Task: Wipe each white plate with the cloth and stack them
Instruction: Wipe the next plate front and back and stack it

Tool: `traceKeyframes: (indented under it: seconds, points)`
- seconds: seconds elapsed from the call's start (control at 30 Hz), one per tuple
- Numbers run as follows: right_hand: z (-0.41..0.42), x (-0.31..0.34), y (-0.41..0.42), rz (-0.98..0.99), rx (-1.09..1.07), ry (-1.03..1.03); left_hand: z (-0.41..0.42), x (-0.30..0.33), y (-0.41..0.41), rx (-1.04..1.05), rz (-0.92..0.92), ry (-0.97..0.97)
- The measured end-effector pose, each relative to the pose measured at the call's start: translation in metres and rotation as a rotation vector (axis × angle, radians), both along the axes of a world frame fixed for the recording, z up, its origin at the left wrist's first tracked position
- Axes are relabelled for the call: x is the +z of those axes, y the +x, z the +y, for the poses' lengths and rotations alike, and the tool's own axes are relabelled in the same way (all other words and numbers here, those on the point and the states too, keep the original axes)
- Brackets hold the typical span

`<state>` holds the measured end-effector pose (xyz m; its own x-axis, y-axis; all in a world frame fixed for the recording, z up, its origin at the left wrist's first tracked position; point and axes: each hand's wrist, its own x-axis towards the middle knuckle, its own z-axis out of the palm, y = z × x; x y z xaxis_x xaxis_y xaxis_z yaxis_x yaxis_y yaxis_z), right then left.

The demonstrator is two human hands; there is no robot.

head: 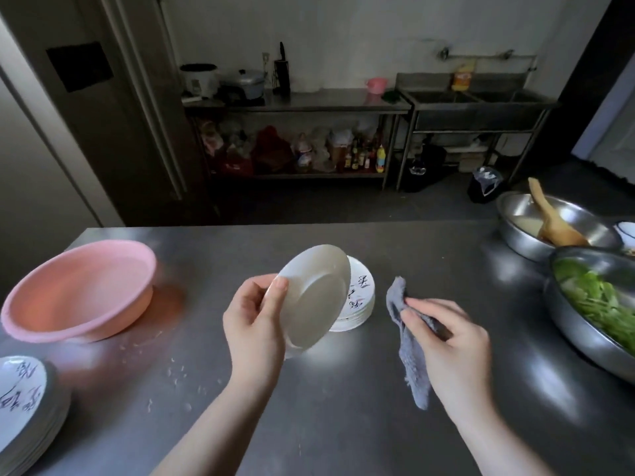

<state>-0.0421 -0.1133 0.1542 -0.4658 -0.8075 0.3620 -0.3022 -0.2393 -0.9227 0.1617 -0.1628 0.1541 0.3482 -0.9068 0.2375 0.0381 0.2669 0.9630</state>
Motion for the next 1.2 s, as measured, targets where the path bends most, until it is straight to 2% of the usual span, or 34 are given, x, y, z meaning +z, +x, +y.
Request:
traceKeyframes:
  seconds: [0.13,0.23,0.33,0.67,0.77,0.93,1.2]
  points:
    - [-0.005,-0.006,-0.016,-0.034,-0.042,0.01,-0.032,-0.005,-0.009,-0.105,-0.43,-0.167]
    - [-0.006,-0.015,-0.019,-0.052,-0.048,0.022,-0.057,-0.017,-0.018,-0.122,-0.808,-0.399]
    - [-0.008,-0.028,-0.021,-0.066,-0.071,0.034,-0.081,-0.038,-0.027,-0.131,-0.954,-0.543]
    - [-0.018,-0.046,-0.032,-0.072,-0.092,0.087,-0.1,-0.095,-0.038,-0.107,-1.008,-0.635]
    - [-0.02,-0.052,-0.029,-0.082,-0.092,0.097,-0.099,-0.112,-0.038,-0.182,-1.019,-0.626]
    - [-0.019,-0.061,-0.026,-0.099,-0.082,0.121,-0.102,-0.131,-0.043,-0.388,-0.976,-0.502]
    - [-0.022,-0.065,-0.024,-0.085,-0.069,0.126,-0.113,-0.139,-0.048,-0.464,-0.923,-0.224]
